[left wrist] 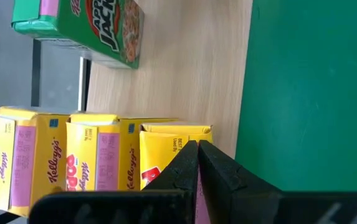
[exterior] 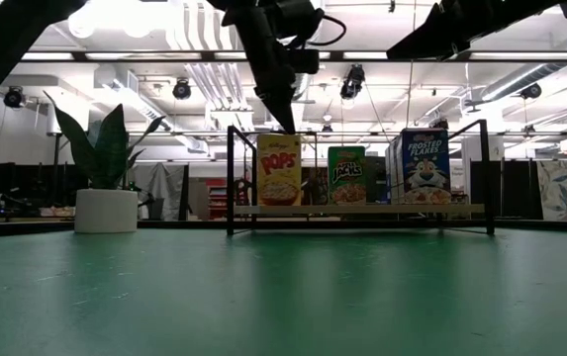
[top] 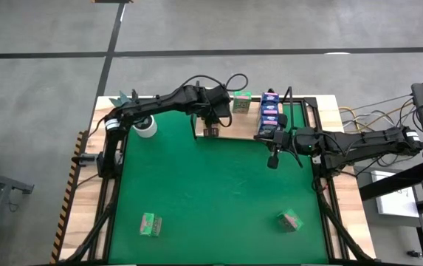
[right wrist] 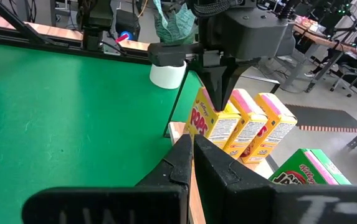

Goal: Stack cereal on shelf
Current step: Put the yellow cereal box on the shelf

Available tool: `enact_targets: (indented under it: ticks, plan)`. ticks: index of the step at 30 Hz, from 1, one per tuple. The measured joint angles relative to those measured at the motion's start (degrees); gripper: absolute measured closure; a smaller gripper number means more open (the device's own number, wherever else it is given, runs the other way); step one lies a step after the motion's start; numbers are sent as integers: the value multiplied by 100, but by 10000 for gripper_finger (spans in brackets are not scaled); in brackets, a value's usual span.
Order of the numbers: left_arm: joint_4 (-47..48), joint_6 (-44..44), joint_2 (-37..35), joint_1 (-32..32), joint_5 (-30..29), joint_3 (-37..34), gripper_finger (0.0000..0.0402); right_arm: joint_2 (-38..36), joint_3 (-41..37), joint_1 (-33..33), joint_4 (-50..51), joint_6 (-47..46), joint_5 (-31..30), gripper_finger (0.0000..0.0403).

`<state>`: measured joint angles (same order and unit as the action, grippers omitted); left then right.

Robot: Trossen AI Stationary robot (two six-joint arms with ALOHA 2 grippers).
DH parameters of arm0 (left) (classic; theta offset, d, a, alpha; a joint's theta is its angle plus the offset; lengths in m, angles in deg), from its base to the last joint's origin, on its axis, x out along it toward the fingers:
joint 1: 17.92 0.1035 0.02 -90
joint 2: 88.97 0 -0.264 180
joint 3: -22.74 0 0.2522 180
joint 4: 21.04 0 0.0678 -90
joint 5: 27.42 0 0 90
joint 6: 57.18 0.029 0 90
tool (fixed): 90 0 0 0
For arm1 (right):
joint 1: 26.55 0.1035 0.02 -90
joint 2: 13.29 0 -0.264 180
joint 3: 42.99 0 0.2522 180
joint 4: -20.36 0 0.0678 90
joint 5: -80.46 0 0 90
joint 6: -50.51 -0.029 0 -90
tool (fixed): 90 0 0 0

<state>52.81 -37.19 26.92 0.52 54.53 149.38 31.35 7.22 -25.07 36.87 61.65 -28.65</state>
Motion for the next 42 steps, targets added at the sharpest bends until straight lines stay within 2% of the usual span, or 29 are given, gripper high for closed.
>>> enact_targets:
  ticks: [8,23,30,42]
  plan:
    - [94,-5,-61,-2,2,7,401,0,0,0,1,2,0,394]
    - [137,-7,-66,-42,162,663,401,0,0,2,2,-1,-39,394]
    - [-497,208,-70,45,163,502,401,0,0,2,2,-12,-39,394]
    - [-822,225,-72,481,160,258,401,0,0,2,4,-4,-37,394]
